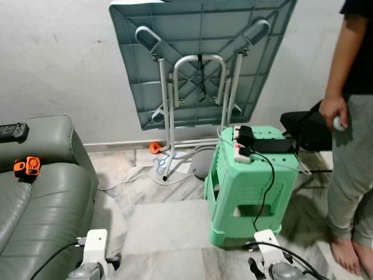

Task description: Move the pillow to the sofa

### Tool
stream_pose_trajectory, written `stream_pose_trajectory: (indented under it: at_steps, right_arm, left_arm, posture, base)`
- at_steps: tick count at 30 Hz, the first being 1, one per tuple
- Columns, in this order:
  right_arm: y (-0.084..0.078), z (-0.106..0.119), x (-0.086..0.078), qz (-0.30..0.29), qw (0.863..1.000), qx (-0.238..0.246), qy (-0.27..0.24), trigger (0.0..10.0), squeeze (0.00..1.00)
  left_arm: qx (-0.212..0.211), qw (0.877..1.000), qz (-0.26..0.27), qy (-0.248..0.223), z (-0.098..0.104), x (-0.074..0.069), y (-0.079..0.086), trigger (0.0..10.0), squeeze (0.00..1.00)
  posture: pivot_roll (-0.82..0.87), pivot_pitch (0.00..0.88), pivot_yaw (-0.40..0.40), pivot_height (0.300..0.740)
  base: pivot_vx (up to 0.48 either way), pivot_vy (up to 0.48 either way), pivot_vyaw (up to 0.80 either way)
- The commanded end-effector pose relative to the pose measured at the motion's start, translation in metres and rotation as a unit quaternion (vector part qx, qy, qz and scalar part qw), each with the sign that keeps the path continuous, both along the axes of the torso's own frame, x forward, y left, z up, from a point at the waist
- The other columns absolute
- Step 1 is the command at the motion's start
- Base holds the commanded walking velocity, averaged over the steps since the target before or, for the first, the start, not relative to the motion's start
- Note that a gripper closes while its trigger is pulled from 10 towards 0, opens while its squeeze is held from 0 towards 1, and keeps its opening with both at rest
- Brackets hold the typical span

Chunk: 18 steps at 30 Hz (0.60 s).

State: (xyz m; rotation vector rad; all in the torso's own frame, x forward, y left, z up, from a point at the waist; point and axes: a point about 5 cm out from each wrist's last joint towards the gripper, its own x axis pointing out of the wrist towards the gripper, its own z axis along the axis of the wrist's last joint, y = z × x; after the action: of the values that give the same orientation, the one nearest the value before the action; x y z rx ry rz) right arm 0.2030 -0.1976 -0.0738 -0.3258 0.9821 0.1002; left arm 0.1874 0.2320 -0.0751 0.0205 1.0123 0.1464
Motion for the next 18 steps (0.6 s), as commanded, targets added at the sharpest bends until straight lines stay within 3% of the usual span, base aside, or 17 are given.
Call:
stream_pose_trajectory:
  at_steps: [1, 3, 15, 18]
  right_arm:
    - [0.0118, 0.0003, 0.0033, 0.016, 1.000, 0.013, -0.004, 10.0, 0.00]
    - [0.0118, 0.0003, 0.0033, 0.016, 1.000, 0.012, -0.004, 10.0, 0.00]
    - [0.0123, 0.0001, 0.0030, 0.017, 1.000, 0.013, -0.004, 10.0, 0.00]
    - [0.0123, -0.0001, 0.0028, 0.014, 1.000, 0.012, -0.003, 10.0, 0.00]
  left_arm:
    - [0.015, 1.000, 0.007, 0.002, 0.0021, -0.0021, 0.0119, 10.0, 0.00]
    - [0.015, 1.000, 0.007, 0.002, 0.0021, -0.0022, 0.0121, 10.0, 0.00]
    - [0.018, 1.000, 0.006, 0.006, 0.0010, -0.0045, 0.0121, 10.0, 0.00]
    - [0.018, 1.000, 0.005, 0.007, 0.0009, -0.0044, 0.0117, 10.0, 0.00]
  posture:
    - [-0.09, 0.000, 0.029, 0.740]
    - [-0.09, 0.000, 0.030, 0.740]
    - [-0.09, 0.000, 0.034, 0.740]
    - [-0.09, 0.000, 0.036, 0.740]
  base:
    - [0.465, 0.000, 0.00]
    - [0.467, 0.000, 0.00]
    - [0.438, 0.000, 0.75]
    - [0.423, 0.000, 0.00]
